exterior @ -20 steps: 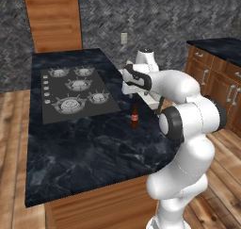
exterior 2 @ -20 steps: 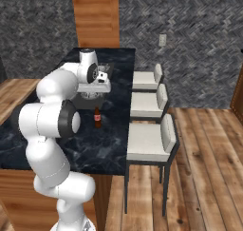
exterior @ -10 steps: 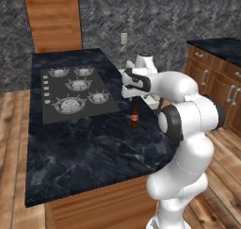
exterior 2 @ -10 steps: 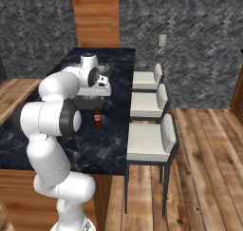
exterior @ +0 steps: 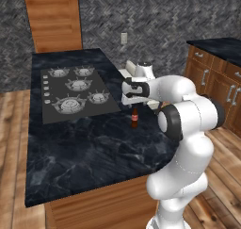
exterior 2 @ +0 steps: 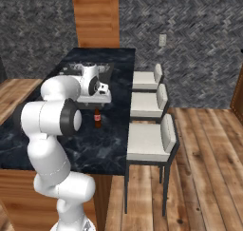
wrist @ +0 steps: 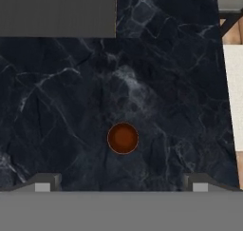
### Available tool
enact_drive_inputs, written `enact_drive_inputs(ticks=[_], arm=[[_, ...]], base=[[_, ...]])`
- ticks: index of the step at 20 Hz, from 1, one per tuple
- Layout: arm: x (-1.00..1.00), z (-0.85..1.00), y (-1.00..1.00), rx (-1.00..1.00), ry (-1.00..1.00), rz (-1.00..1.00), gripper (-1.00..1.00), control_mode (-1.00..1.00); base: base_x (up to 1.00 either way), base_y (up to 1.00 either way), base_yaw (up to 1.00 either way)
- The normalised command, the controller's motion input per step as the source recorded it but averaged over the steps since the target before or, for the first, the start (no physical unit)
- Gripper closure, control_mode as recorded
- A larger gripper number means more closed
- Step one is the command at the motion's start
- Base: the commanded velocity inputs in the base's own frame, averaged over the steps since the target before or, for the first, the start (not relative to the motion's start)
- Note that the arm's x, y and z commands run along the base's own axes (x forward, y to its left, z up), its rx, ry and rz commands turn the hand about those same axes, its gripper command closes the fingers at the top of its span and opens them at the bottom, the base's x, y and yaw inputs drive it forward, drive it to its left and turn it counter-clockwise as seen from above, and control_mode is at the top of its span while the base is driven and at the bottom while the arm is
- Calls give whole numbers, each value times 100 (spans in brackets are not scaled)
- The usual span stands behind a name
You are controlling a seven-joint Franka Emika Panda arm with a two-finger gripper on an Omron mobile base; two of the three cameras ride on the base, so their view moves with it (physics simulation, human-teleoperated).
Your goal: Place the large bottle from the dining counter next to the other large bottle outside the sink, and place the small bottle from the dining counter next to the other small bottle inside the sink.
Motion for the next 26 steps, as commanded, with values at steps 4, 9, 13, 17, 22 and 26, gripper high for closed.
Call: enact_drive_inputs(ticks=[4,9,13,17,22,26], arm=[[19,0,0,0,2,0,-100,-100],[14,0,0,0,1,0,-100,-100],[20,0,0,0,0,0,-100,-100],[0,-7,0,0,0,0,-100,-100],[0,-21,0,0,0,0,-100,-100],[0,-24,0,0,0,0,-100,-100]], base=[[0,0,0],[0,0,0],[0,0,0],[0,0,0],[0,0,0],[0,0,0]])
